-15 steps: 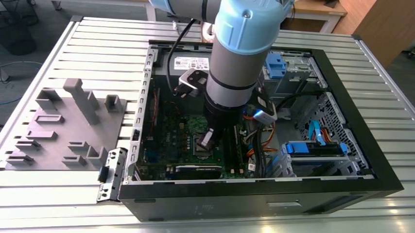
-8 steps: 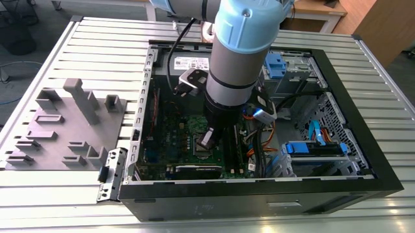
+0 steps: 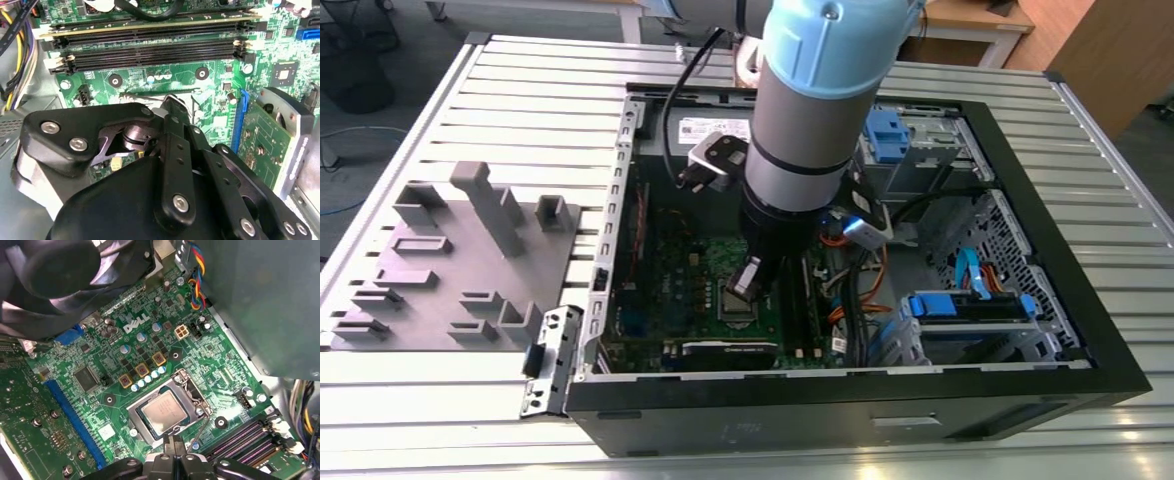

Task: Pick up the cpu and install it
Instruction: 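Install the first cpu locking lever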

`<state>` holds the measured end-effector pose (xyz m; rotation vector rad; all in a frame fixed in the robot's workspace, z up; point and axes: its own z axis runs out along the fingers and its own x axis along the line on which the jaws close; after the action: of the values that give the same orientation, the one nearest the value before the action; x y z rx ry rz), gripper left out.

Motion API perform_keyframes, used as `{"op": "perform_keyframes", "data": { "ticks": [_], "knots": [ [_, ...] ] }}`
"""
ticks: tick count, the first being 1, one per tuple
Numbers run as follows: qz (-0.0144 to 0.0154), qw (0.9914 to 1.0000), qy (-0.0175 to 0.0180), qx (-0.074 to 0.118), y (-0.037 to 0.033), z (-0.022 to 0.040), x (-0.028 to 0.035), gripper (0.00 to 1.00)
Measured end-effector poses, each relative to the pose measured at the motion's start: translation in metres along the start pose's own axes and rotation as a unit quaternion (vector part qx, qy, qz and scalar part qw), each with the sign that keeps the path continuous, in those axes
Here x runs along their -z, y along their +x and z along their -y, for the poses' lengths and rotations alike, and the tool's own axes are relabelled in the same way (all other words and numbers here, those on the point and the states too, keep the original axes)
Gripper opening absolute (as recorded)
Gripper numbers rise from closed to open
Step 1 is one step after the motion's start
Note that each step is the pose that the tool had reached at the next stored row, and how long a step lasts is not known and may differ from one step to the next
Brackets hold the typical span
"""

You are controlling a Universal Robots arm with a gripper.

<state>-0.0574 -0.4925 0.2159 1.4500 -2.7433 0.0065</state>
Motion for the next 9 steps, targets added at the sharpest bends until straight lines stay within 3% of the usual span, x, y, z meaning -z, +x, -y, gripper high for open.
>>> {"op": "perform_keyframes", "data": {
  "ticks": [4, 9],
  "knots": [
    [-0.0002, 1.00000, 0.0001, 0.000, 0.0003, 0.0000, 0.0075, 0.11],
    [0.0000, 1.00000, 0.0004, 0.000, 0.0011, -0.0017, 0.0077, 0.11]
  ]
}}
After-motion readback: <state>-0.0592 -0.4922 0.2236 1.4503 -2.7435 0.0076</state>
